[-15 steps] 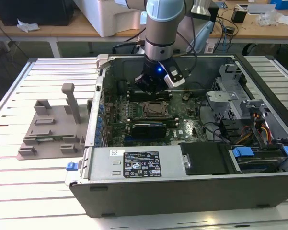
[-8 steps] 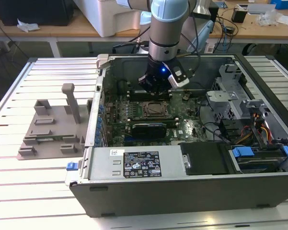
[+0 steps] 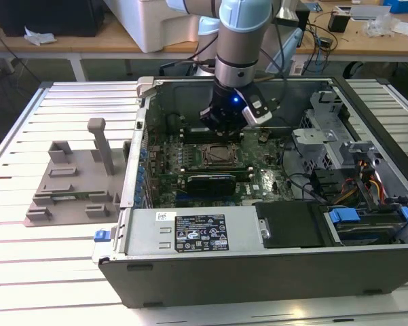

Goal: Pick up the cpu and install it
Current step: 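Install the first cpu locking lever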

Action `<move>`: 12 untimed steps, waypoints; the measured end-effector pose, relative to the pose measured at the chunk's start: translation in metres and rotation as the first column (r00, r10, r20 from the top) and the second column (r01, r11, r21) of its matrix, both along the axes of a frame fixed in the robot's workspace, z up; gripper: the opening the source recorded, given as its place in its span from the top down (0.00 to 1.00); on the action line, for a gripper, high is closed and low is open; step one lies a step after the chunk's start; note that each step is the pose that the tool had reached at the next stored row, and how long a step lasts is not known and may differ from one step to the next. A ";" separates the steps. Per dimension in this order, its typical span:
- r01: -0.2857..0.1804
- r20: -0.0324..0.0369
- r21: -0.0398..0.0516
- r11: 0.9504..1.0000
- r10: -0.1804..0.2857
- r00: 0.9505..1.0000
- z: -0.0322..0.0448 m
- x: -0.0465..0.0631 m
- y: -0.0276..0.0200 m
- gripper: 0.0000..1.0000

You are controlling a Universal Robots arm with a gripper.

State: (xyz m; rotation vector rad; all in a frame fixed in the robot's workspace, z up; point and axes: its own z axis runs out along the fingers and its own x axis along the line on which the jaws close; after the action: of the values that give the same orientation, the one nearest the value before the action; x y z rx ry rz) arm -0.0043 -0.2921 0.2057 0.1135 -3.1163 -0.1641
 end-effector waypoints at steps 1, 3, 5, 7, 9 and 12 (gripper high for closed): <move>0.001 0.000 -0.004 1.000 -0.001 1.000 -0.0002 0.001 0.0000 0.89; 0.002 0.000 -0.014 1.000 -0.002 1.000 -0.0003 0.003 0.0000 0.89; 0.002 0.000 -0.028 1.000 -0.002 1.000 -0.0005 0.005 0.0000 0.89; 0.003 0.000 -0.033 0.999 -0.003 1.000 -0.0007 0.005 0.0000 0.89; 0.003 0.000 -0.039 0.999 -0.003 1.000 -0.0012 0.007 0.0000 0.89; 0.003 0.000 -0.048 0.999 -0.003 1.000 -0.0019 0.007 0.0001 0.89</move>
State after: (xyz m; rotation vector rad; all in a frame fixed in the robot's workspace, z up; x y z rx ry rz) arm 0.0030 -0.2920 0.2038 0.1079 -3.1178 -0.0900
